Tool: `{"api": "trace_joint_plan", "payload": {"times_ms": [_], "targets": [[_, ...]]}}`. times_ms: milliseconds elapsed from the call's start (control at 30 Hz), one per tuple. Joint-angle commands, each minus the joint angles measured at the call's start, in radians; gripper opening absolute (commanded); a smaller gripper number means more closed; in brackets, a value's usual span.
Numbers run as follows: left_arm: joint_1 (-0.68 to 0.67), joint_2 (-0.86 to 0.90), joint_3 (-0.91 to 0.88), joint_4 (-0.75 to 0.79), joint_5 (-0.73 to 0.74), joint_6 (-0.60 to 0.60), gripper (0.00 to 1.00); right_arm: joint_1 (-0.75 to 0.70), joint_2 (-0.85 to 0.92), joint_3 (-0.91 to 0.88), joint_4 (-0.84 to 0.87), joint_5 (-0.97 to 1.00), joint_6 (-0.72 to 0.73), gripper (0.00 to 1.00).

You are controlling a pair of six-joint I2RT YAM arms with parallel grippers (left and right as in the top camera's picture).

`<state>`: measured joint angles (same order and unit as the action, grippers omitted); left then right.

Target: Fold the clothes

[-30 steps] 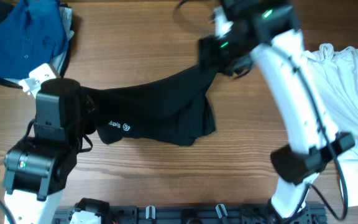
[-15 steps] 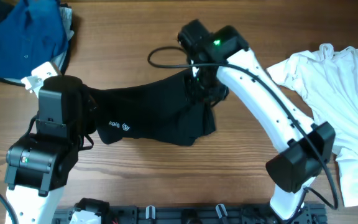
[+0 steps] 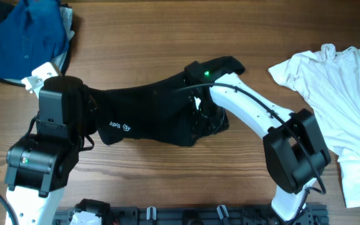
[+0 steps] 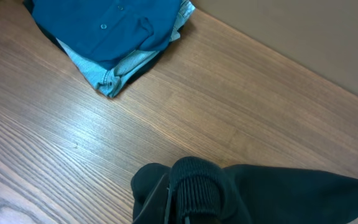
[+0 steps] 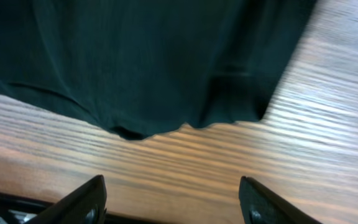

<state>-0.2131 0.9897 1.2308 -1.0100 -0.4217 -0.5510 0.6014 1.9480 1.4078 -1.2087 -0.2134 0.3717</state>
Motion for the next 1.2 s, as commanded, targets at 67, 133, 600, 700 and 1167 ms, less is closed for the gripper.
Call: {"api": "trace_joint_plan", "payload": {"times_ms": [67, 133, 600, 700, 1167], "targets": [[0.008, 0.0, 0.019, 0.002, 0.002, 0.019, 0.04, 0.034, 0.005, -0.081, 0.073, -0.08, -0.031, 0.7], [0.008, 0.0, 0.019, 0.002, 0.002, 0.019, 0.04, 0.048, 0.005, -0.081, 0.09, -0.081, -0.032, 0.73], [0.008, 0.0, 0.019, 0.001, 0.006, 0.019, 0.04, 0.079, 0.008, -0.081, 0.196, -0.129, -0.029, 0.87], [0.008, 0.0, 0.019, -0.003, 0.006, 0.019, 0.04, 0.078, 0.009, -0.081, 0.199, -0.129, -0.028, 0.91], [0.008, -0.002, 0.019, -0.024, 0.01, 0.019, 0.04, 0.078, 0.012, -0.218, 0.301, -0.169, -0.002, 0.22]]}}
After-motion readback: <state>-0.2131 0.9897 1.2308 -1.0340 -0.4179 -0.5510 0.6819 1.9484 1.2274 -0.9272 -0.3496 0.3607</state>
